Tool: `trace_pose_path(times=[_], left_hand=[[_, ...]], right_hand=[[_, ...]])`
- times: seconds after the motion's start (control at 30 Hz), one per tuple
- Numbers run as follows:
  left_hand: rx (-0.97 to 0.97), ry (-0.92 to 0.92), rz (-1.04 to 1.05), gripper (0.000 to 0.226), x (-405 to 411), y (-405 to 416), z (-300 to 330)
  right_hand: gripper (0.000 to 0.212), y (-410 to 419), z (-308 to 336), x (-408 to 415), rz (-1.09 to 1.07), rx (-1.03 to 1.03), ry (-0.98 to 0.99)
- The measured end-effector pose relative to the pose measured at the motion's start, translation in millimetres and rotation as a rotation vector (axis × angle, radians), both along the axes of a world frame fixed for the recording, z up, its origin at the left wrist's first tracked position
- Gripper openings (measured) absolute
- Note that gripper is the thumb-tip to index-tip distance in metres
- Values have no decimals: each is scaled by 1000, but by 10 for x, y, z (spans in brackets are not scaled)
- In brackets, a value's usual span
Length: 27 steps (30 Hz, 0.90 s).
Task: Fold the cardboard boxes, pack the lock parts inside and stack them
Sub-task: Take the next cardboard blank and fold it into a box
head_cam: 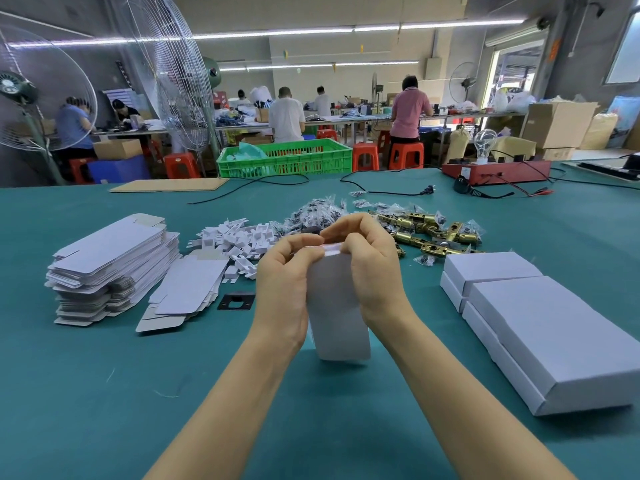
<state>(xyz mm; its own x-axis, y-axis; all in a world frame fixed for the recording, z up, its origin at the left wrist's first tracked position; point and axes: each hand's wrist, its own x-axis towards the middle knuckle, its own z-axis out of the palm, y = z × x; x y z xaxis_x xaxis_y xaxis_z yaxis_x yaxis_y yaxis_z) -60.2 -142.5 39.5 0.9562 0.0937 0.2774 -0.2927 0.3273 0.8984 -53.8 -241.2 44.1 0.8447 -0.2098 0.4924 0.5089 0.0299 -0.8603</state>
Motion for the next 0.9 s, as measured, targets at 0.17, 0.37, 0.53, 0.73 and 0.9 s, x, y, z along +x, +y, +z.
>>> trace_pose_path(times=[0.17,0.37,0.53,0.73,0.9], left_hand=[[-76,-2,-10,24,14,13,12],[-103,-33,-47,28,5,8,16],[-114,-47,-94,25,0,-3,5],[91,-179,-113,17,-55,-101,-87],[286,41,91,52,-82,-153,-171]], right_hand=[[25,1,5,-20,-8,4,37],[27,-23,33,-14,-30,-15,20],[21,-12,28,-17,-149,-121,42],[41,-108,32,3,-429,-190,10],[42,-192,95,-24,-509,-18,-209]])
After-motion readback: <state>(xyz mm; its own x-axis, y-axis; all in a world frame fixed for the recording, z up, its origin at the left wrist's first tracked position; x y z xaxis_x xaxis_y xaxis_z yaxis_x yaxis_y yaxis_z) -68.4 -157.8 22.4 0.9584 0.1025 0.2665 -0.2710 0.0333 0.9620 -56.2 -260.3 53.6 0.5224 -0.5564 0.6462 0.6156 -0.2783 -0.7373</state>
